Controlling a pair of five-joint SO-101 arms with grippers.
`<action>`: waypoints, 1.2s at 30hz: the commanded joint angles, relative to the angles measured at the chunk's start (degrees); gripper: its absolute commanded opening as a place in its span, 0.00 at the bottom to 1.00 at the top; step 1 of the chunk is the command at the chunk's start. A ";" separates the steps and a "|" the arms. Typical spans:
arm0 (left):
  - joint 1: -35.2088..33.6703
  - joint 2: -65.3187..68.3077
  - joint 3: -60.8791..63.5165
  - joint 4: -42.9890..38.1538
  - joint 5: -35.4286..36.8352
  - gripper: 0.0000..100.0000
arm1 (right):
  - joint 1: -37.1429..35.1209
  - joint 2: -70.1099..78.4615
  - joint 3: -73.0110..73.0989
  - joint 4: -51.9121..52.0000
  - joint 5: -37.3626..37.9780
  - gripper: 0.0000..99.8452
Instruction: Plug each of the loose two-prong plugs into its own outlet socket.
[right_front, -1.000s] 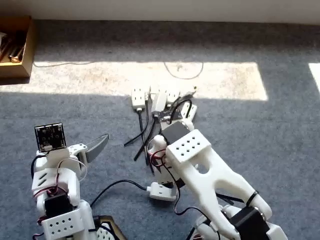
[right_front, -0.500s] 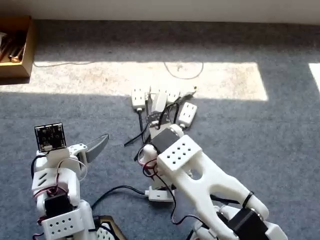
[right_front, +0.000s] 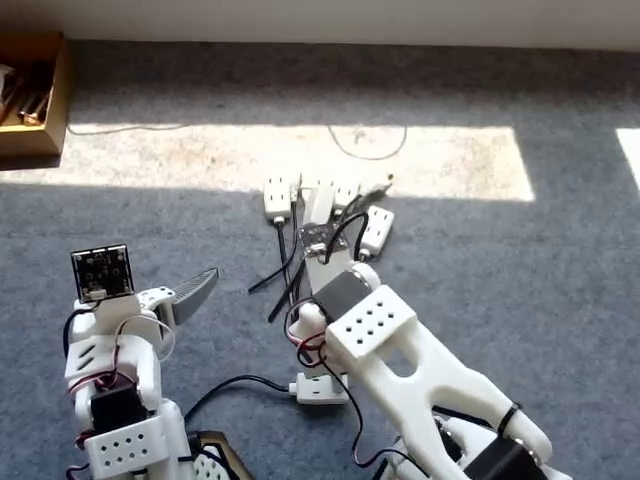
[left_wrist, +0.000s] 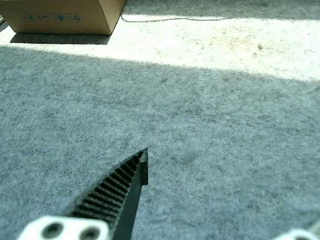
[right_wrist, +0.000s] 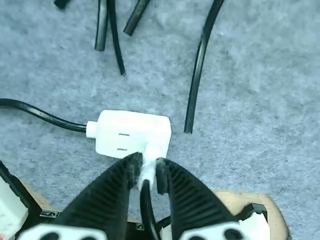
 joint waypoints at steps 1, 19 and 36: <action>0.57 -0.66 1.01 0.18 0.00 0.53 | 0.31 0.66 5.23 -4.53 0.35 0.01; 0.57 -0.66 1.01 0.18 0.00 0.53 | 5.32 0.57 7.87 -0.22 10.37 0.01; 9.80 -0.66 -11.47 15.74 0.18 0.53 | 4.44 -0.04 -41.36 20.35 10.37 0.25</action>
